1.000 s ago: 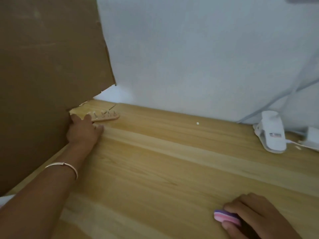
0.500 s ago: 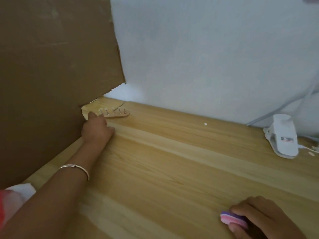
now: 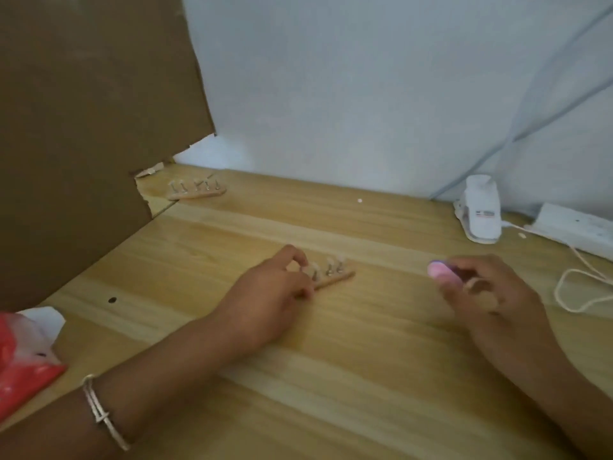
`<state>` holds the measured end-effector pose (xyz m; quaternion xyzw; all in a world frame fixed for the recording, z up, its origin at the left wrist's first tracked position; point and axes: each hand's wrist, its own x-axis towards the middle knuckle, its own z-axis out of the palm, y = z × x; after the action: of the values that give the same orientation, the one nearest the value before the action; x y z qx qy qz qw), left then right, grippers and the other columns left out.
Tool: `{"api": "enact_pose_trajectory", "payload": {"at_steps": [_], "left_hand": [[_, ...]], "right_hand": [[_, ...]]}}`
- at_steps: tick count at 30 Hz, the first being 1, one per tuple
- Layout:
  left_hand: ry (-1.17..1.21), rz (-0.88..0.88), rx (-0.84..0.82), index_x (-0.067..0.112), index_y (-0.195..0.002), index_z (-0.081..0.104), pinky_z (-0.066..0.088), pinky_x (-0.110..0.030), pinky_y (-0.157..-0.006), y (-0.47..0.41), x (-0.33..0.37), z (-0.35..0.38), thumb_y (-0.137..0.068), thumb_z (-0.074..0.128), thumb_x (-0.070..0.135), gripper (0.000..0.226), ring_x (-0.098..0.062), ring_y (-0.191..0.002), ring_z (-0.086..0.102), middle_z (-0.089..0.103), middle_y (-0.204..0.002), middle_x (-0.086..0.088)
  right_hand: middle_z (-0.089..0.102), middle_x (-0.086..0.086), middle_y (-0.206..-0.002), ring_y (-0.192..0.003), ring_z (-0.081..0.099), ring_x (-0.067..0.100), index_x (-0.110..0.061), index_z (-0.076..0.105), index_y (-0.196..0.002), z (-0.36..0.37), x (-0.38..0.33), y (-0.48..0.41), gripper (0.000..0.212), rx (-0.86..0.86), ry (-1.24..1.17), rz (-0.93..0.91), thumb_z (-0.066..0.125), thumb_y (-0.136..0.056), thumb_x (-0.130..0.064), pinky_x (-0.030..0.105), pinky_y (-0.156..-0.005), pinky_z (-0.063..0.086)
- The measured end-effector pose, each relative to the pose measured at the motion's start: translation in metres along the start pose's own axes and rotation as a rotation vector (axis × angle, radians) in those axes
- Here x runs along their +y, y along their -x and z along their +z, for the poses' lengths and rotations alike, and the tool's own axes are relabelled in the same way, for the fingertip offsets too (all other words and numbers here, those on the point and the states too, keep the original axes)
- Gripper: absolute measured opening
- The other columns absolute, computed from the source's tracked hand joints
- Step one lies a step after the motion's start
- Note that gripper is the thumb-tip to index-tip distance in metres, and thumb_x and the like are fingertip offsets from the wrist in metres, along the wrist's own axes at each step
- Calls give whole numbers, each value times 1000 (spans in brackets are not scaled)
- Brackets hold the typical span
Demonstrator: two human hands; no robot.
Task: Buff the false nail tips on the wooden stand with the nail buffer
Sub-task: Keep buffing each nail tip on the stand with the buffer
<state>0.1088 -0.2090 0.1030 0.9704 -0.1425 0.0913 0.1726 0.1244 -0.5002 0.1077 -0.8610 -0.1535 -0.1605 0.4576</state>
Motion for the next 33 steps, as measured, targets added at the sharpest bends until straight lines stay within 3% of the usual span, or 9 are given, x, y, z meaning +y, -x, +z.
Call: {"api": "enact_pose_trajectory", "payload": {"at_steps": [5,11,13,18,21,26,29,31,33], "left_hand": [[184,420,-188,29,-93,75,45,-16,-83,7,61,16,-82,59,-7,41,-2,-96,58,45,-133,9],[374,521,-222,15,-70,70,41,-10,-73,12,114,36,-79,66,-10,26,4,-94,58,59,-114,1],[421,511,-211,13,-68,68,38,-6,-72,20,125,41,-76,66,-12,26,7,-93,57,61,-109,-1],[582,321,-149,23,-79,52,51,-28,-79,33,136,43,-75,74,-1,34,-10,-94,62,64,-105,11],[622,241,-156,25,-79,42,52,-29,-80,35,136,42,-76,77,5,40,-13,-97,64,65,-102,14],[621,118,-146,23,-86,66,42,-12,-64,29,143,48,-66,87,15,30,-1,-77,58,67,-86,8],[660,65,-119,22,-75,77,45,-27,-59,27,144,51,-66,87,17,15,-8,-63,55,71,-80,0],[719,57,-112,19,-74,78,47,-30,-59,28,142,51,-64,88,15,14,-18,-65,60,73,-82,2],[736,75,-119,17,-76,79,48,-27,-64,30,139,50,-63,88,13,16,-15,-71,64,74,-84,8]], "right_hand": [[69,-18,-86,-74,60,0,-35,72,-95,-63,-7,-14,22,254,-105,29,66,-91,-55,16,-64,46],[70,-11,-88,-71,60,-1,-34,71,-94,-102,0,26,13,92,41,83,70,-89,-45,7,-58,43],[69,-15,-86,-71,60,1,-36,72,-91,-108,5,45,13,-10,134,102,70,-85,-47,8,-60,44],[68,-13,-75,-70,55,1,-34,73,-82,-108,22,73,6,-174,311,180,73,-85,-38,11,-62,40],[69,-17,-81,-78,56,-4,-35,74,-84,-109,29,79,7,-284,379,177,71,-90,-31,9,-66,39],[65,-14,-95,-81,57,2,-32,70,-99,-112,41,85,14,-212,441,150,68,-90,-42,8,-72,38],[64,-13,-92,-83,55,1,-30,72,-97,-114,41,90,19,-231,482,94,66,-90,-46,13,-76,41],[64,-11,-91,-86,57,4,-28,74,-99,-114,37,94,15,-284,478,57,68,-90,-39,28,-82,47],[64,-7,-93,-89,58,11,-23,75,-102,-112,34,96,13,-305,486,24,70,-91,-25,34,-85,47]]}}
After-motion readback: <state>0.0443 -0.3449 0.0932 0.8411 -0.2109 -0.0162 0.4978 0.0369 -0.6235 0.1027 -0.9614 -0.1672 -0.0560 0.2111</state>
